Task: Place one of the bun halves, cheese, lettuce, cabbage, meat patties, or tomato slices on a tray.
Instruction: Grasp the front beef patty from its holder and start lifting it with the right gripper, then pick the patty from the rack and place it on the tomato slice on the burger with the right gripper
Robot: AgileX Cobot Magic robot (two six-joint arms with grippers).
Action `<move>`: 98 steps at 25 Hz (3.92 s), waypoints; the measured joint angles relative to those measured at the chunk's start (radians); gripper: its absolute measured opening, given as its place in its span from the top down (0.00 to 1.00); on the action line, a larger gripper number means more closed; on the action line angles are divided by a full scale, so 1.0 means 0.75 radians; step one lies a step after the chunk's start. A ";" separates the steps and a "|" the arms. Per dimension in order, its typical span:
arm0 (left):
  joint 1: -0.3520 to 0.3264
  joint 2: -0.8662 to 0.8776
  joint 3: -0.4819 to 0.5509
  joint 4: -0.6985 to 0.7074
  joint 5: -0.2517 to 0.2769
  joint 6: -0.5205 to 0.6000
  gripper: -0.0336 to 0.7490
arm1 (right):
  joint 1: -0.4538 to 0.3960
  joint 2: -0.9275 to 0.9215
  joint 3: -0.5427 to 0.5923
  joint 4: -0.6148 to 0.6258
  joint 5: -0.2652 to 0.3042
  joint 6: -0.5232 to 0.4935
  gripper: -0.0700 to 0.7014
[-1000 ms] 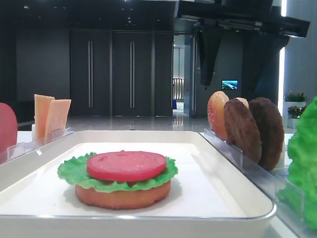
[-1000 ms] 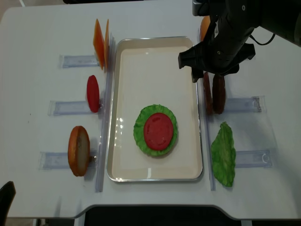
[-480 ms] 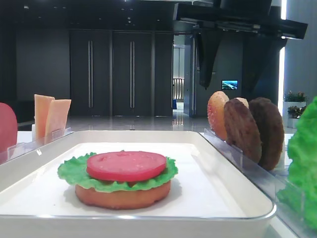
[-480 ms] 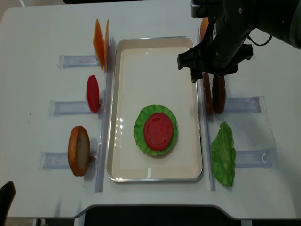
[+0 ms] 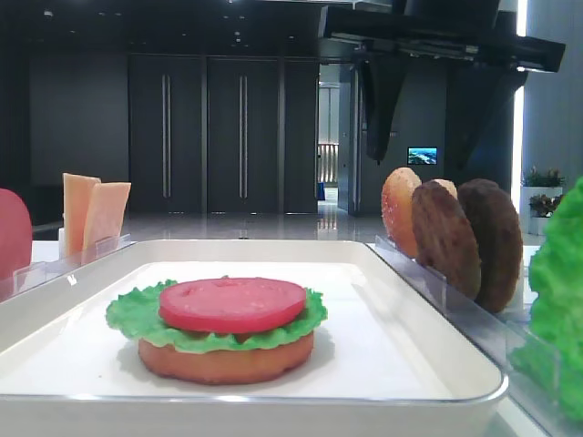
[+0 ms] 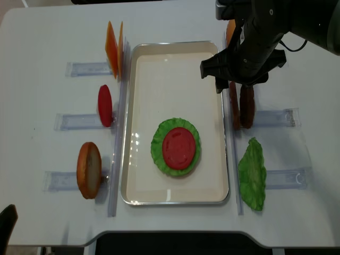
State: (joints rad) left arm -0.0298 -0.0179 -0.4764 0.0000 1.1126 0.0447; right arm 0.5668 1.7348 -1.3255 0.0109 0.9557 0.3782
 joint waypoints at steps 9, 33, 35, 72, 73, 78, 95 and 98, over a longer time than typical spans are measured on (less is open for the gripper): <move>0.000 0.000 0.000 0.000 0.000 0.000 0.36 | 0.000 0.039 0.000 0.000 0.016 0.000 0.34; 0.000 0.000 0.000 0.000 0.000 0.001 0.36 | 0.000 0.090 0.000 -0.062 0.014 0.029 0.48; 0.000 0.000 0.000 0.000 0.000 0.001 0.36 | 0.000 0.090 0.000 -0.074 0.014 0.030 0.52; 0.000 0.000 0.000 0.000 0.000 0.001 0.36 | 0.000 0.101 -0.005 -0.093 0.078 0.039 0.76; 0.000 0.000 0.000 0.000 0.000 0.001 0.36 | 0.000 0.094 -0.010 -0.087 0.093 0.039 0.76; 0.000 0.000 0.000 0.000 0.000 0.001 0.36 | 0.000 0.039 -0.029 -0.036 0.146 0.039 0.76; 0.000 0.000 0.000 0.000 0.000 0.001 0.36 | 0.086 -0.080 -0.011 0.294 0.069 -0.058 0.76; 0.000 0.000 0.000 0.000 0.000 0.001 0.36 | 0.126 -0.080 0.021 0.384 -0.013 -0.112 0.76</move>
State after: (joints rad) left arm -0.0298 -0.0179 -0.4764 0.0000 1.1126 0.0454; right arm 0.6616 1.6745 -1.3095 0.2989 0.9461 0.2945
